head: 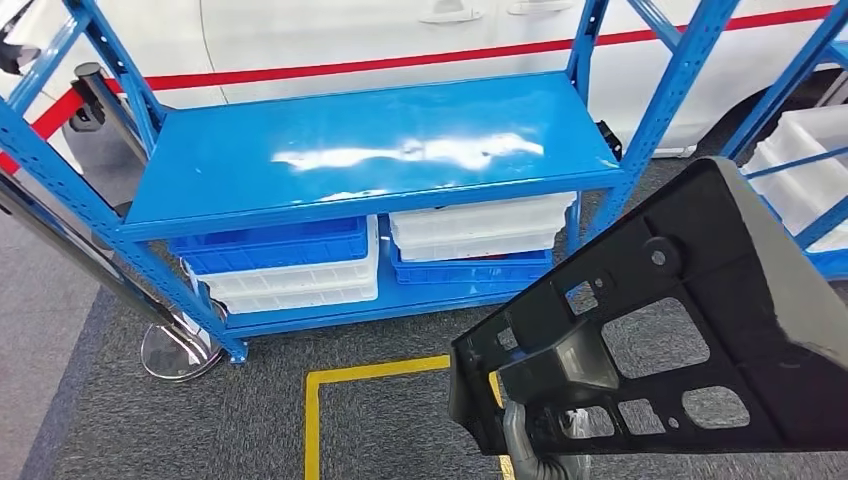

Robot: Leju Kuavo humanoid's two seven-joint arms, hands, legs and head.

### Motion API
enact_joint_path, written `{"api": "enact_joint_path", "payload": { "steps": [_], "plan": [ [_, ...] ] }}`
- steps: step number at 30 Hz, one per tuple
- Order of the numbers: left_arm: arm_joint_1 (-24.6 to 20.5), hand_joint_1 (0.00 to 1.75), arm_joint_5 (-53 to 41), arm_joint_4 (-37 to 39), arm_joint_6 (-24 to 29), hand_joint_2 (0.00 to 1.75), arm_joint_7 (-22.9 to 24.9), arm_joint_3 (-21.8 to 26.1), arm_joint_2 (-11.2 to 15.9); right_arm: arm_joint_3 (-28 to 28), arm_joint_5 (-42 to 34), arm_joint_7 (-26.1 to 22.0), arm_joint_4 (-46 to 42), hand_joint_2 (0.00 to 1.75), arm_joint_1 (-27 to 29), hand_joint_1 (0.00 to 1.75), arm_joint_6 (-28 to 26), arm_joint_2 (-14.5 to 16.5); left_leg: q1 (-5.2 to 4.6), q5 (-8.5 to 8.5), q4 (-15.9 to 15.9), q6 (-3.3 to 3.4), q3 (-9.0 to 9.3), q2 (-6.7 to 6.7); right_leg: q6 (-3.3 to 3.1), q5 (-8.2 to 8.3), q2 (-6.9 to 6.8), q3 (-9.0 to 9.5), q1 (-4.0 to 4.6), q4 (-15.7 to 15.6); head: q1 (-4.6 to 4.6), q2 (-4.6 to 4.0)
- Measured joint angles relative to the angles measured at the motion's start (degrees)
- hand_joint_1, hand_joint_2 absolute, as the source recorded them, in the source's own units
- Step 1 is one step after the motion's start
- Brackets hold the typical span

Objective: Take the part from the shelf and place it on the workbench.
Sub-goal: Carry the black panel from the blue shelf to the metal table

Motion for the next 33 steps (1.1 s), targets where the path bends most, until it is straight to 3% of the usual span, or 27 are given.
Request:
{"api": "enact_joint_path", "payload": {
  "steps": [1, 2, 3, 4, 6, 8, 9, 10, 11, 13, 16, 17, 18, 19, 21, 23, 24, 26, 27, 29, 31, 32, 33],
  "plan": [
    [0.1, 0.00, 0.0, 0.0, 0.0, 0.00, 0.0, 0.0, 0.0, 0.0, 0.0, 0.0, 0.0, 1.75, 0.0, 1.75, 0.0, 0.0, 0.01, -2.31, 3.6, 0.01, -0.74, -0.54, -0.13, 0.69, 0.56, -0.87, 0.13, 0.1, -0.03, 0.00],
    [0.1, 0.00, -0.1, 0.0, 0.0, 0.00, 0.0, 0.0, 0.0, 0.0, 0.0, 0.0, 0.0, 1.75, 0.0, 1.75, 0.0, 0.0, 0.00, -3.41, 6.4, 0.11, -0.99, -0.79, -0.17, 1.40, 1.19, -1.81, 0.29, 0.1, -0.03, 0.00],
    [0.1, 0.00, -0.1, 0.0, 0.0, 0.00, 0.0, 0.0, 0.0, 0.0, 0.0, 0.0, 0.0, 1.75, 0.0, 1.75, 0.0, 0.0, -0.01, -3.18, 7.5, 0.30, -0.47, -0.90, -0.13, 2.09, 1.85, -2.75, 0.42, 0.3, -0.03, 0.00],
    [0.1, 0.00, -0.2, 0.0, 0.0, 0.00, 0.0, 0.0, 0.0, 0.0, 0.0, 0.0, 0.0, 1.75, 0.0, 1.75, 0.0, 0.0, -0.04, -1.88, 6.5, 0.61, 1.04, -1.09, -0.07, 2.70, 2.56, -3.69, 0.54, 0.4, -0.03, -0.01],
    [0.0, 0.00, -0.3, 0.0, -0.1, 0.00, 0.0, 0.0, 0.1, 0.0, 0.0, 0.0, 0.0, 1.75, 0.0, 1.75, 0.0, 0.0, -0.22, 0.71, -0.7, 1.69, 6.55, -3.11, 0.17, 3.77, 3.91, -5.22, 0.67, 0.7, -0.01, -0.01],
    [0.0, 0.00, -0.4, -0.1, -0.1, 0.00, 0.0, 0.1, 0.2, 0.0, 0.0, 0.1, 0.0, 1.75, 0.0, 1.75, 0.0, 0.0, -0.49, 0.78, -8.4, 2.51, 11.61, -5.64, 0.66, 4.77, 5.12, -6.03, 0.64, 1.0, 0.03, -0.01],
    [0.0, 0.00, -0.5, -0.1, 0.0, 0.00, 0.1, 0.1, 0.3, 0.0, 0.0, 0.1, 0.0, 1.75, 0.1, 1.75, -0.1, 0.0, -0.67, 0.33, -10.4, 2.70, 12.81, -6.17, 1.04, 5.27, 5.67, -6.20, 0.53, 1.0, -0.06, -0.01],
    [0.0, 0.00, -0.5, -0.1, 0.0, 0.00, 0.1, 0.1, 0.2, 0.0, 0.0, 0.1, 0.0, 1.75, 0.1, 1.75, -0.1, 0.0, -0.83, 0.37, -11.1, 2.71, 13.08, -5.71, 1.46, 5.76, 6.32, -6.27, 0.44, 0.8, -0.17, -0.01],
    [-0.1, 0.00, -0.6, -0.1, 0.0, 0.00, 0.1, 0.1, 0.2, 0.0, 0.0, 0.1, 0.0, 1.75, 0.2, 1.75, -0.1, 0.0, -0.75, 0.83, -11.3, 2.87, 12.92, -4.98, 1.84, 6.14, 6.73, -6.37, 0.35, 0.7, -0.28, 0.00],
    [-0.2, 0.00, -0.6, -0.1, 0.0, 0.00, 0.1, 0.1, 0.1, 0.0, 0.0, 0.1, 0.0, 1.75, 0.3, 1.75, -0.1, 0.0, -0.50, 1.92, -12.0, 3.43, 12.53, -3.30, 2.43, 4.82, 5.37, -7.34, 0.41, 2.3, -0.06, 0.00],
    [0.1, 0.00, -0.7, -0.1, -0.1, 0.00, 0.1, 0.1, 0.1, 0.0, 0.0, 0.3, -0.1, 1.75, 0.4, 1.75, -0.2, 0.0, -0.49, 3.10, -12.1, 3.80, 11.18, -0.47, 3.23, -1.94, 1.75, -11.03, 0.15, 11.9, 0.57, 0.00],
    [0.2, 0.00, -0.8, -0.1, -0.2, 0.00, 0.1, 0.2, 0.1, 0.0, 0.0, 0.3, -0.1, 1.75, 0.5, 1.75, -0.2, 0.0, -0.50, 3.33, -12.0, 3.66, 10.67, 0.45, 3.55, -3.39, 1.32, -11.77, -0.07, 14.8, 0.57, 0.00],
    [0.3, 0.00, -0.8, -0.1, -0.2, 0.00, 0.1, 0.2, 0.1, 0.0, 0.0, 0.3, -0.1, 1.75, 0.6, 1.75, -0.2, 0.0, -0.48, 3.48, -11.8, 3.55, 10.21, 1.38, 3.83, -3.79, 1.02, -11.53, -0.30, 16.0, 0.58, -0.01],
    [0.3, 0.00, -0.9, -0.1, -0.2, 0.00, 0.1, 0.2, 0.0, 0.0, 0.0, 0.4, -0.1, 1.75, 0.8, 1.75, -0.2, 0.0, -0.43, 3.56, -11.5, 3.42, 9.79, 2.25, 4.04, -3.21, 0.67, -10.10, -0.52, 14.9, 0.59, -0.01],
    [0.2, 0.00, -1.0, -0.1, -0.2, 0.00, 0.1, 0.2, -0.1, 0.0, 0.0, 0.4, -0.1, 1.75, 0.9, 1.75, -0.3, 0.0, -0.31, 3.49, -10.8, 3.06, 9.31, 3.76, 4.14, -0.98, -1.03, -4.78, -0.75, 7.6, 0.59, 0.00],
    [0.1, 0.00, -1.0, -0.1, -0.2, 0.00, 0.1, 0.2, -0.1, 0.0, 0.0, 0.4, -0.1, 1.75, 0.9, 1.75, -0.4, 0.0, -0.46, 3.25, -10.1, 2.36, 9.02, 4.83, 3.38, 0.07, -2.88, -1.19, -0.49, 1.9, 0.49, 0.00],
    [0.0, 0.00, -1.0, -0.1, -0.2, 0.00, 0.1, 0.2, -0.1, 0.0, 0.0, 0.4, -0.1, 1.75, 1.0, 1.75, -0.5, 0.0, -0.55, 3.21, -9.9, 1.96, 9.03, 5.27, 2.86, -0.01, -3.21, -0.82, -0.27, 1.0, 0.40, 0.00],
    [-0.2, 0.00, -1.1, -0.1, -0.2, 0.00, 0.2, 0.2, -0.1, 0.0, 0.0, 0.4, -0.2, 1.75, 1.2, 1.75, -0.7, 0.0, -0.56, 3.24, -9.8, 1.28, 9.04, 6.10, 1.91, 0.32, -2.22, -1.19, -0.03, 0.9, 0.26, -0.01],
    [-0.4, 0.00, -1.1, -0.1, -0.2, 0.00, 0.2, 0.2, -0.1, 0.0, 0.0, 0.4, -0.2, 1.75, 1.3, 1.75, -0.7, 0.0, -0.43, 2.93, -9.5, 0.94, 8.99, 5.73, 1.51, 0.56, -1.72, -1.34, -0.12, 0.8, 0.22, -0.01],
    [-0.3, 0.00, -1.2, -0.1, -0.3, 0.00, 0.2, 0.2, -0.1, -0.1, 0.0, 0.5, -0.2, 1.75, 1.3, 1.75, -0.7, 0.0, -0.10, 0.40, -6.1, 0.38, 7.50, 2.98, 0.67, 1.13, -0.65, -1.67, -0.43, 0.4, 0.02, -0.01],
    [-0.1, 0.00, -1.2, -0.1, -0.4, 0.00, 0.3, 0.3, -0.1, -0.1, 0.0, 0.5, -0.2, 1.75, 1.3, 1.75, -0.7, 0.1, 0.11, -3.69, 1.5, 0.06, 4.13, -0.07, 0.19, 1.50, 0.56, -2.18, -0.44, 0.4, -0.16, -0.01],
    [0.0, 0.00, -1.3, -0.1, -0.5, 0.00, 0.3, 0.3, -0.1, -0.1, 0.0, 0.5, -0.2, 1.75, 1.3, 1.75, -0.7, 0.1, 0.15, -4.99, 5.1, -0.03, 2.50, -0.61, 0.12, 1.63, 1.32, -2.39, -0.41, 0.5, -0.16, -0.01],
    [0.1, 0.00, -1.3, -0.1, -0.7, 0.00, 0.3, 0.4, -0.1, -0.1, 0.1, 0.5, -0.2, 1.75, 1.4, 1.75, -0.7, 0.1, 0.16, -5.16, 7.0, -0.08, 1.61, -0.80, 0.14, 1.73, 2.12, -2.55, -0.38, 0.6, -0.16, -0.01]
  ]
}}
